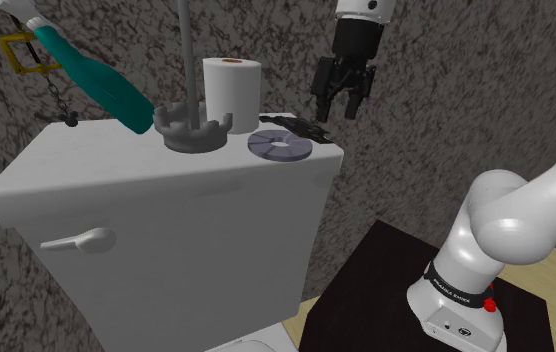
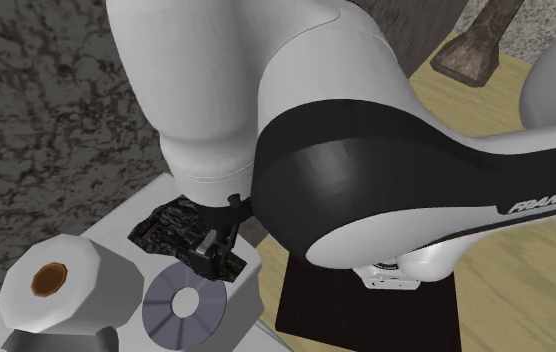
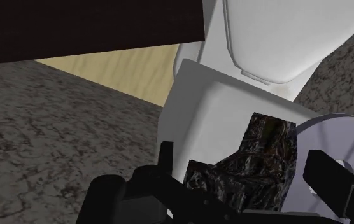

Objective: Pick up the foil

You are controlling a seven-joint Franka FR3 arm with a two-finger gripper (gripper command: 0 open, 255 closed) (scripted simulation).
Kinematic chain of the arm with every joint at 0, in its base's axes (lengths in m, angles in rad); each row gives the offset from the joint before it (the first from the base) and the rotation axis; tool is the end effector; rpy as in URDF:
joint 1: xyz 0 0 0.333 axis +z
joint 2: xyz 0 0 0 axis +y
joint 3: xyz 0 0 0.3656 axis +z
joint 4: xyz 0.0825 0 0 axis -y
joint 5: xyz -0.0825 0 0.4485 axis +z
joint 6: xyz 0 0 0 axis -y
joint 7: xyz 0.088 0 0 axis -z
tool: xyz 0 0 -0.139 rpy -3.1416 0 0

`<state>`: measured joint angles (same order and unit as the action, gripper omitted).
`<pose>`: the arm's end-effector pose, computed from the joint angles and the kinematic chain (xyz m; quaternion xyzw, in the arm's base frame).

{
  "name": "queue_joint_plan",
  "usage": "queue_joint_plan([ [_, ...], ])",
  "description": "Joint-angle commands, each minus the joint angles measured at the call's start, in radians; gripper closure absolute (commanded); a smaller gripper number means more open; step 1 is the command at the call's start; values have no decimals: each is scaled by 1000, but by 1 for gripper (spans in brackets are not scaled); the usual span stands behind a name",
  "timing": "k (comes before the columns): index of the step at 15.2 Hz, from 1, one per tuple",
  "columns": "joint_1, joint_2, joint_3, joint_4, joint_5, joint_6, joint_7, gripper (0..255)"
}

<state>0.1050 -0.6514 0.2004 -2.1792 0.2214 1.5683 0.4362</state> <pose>0.3538 0.1659 0.6339 -0.9952 0.0824 0.0030 0.0523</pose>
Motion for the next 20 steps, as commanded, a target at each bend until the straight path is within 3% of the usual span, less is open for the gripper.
queue_joint_plan([
  [1, 9, 34, 25, 46, 41, -4, 49, 0],
  [11, 17, 23, 45, -57, 67, 91, 50, 0],
  [12, 17, 22, 44, -55, 66, 88, 50, 255],
  [20, 17, 24, 44, -53, 66, 88, 50, 255],
])
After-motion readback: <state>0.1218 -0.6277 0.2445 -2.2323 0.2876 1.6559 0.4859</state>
